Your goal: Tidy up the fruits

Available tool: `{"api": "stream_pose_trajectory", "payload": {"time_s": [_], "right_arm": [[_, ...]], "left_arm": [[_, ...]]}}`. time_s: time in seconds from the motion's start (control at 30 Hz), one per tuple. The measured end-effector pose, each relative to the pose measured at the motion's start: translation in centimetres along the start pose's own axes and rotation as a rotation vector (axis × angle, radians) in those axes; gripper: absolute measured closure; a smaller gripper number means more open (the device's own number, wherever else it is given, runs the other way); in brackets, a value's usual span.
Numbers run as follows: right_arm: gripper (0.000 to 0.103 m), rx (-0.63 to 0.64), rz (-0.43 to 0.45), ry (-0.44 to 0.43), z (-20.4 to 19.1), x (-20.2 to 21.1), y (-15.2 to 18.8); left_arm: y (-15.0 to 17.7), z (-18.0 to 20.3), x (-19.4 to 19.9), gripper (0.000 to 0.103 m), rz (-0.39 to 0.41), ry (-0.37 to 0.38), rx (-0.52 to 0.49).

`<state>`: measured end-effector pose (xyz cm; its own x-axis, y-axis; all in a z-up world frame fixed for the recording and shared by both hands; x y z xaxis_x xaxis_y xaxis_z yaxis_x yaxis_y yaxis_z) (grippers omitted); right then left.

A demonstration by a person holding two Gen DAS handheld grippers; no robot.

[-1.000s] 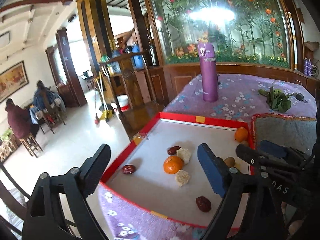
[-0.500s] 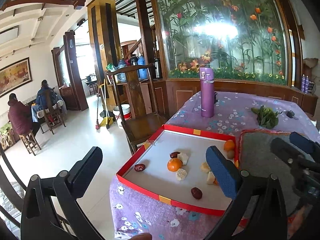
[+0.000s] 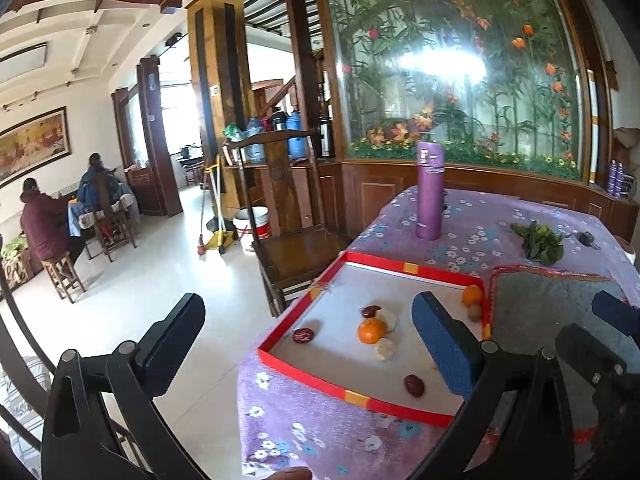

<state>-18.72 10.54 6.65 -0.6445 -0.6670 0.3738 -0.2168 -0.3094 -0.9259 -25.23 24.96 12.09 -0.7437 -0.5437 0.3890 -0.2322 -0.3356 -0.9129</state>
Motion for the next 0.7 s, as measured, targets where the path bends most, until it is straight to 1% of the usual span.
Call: {"api": "stream_pose_trajectory", "payload": {"time_s": [0.17,0.27,0.5,0.7], "right_arm": [[0.019,0.019,-0.032,-0.022,-1.3,-1.0,0.4],[0.019,0.035,-0.027,-0.014,-1.7,-1.1,0.3],[0.019,0.033,-0.03,-0.009,-2.1,-1.4,-0.2],[0.019,0.023,-0.04,-0.003,-2.0,-1.8,-0.1]], "left_arm": [[0.0,-1.4,-0.2,0.0,0.0,-0.004,0.026],[0.2,-1.9,-0.4,0.0,-0.003,-0.001,0.042],[0.4,-1.8,-0.3,0.0,-0.002,0.012,0.033],[0.6,-2.0,-0.2,0.0,-0.012,0.012,0.046]]}}
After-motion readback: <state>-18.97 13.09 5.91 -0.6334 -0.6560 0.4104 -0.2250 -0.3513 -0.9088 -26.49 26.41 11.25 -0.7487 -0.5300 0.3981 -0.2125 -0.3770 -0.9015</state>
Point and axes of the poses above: each gripper's, at about its wrist camera, not at the fingertips, and x roughly against the way its jaws point, z to its right, y to its underside, the point moved 6 cm from there along -x, roughly the way its jaws point, and after that the axes turned 14 degrees about x, right-handed, at the moved point
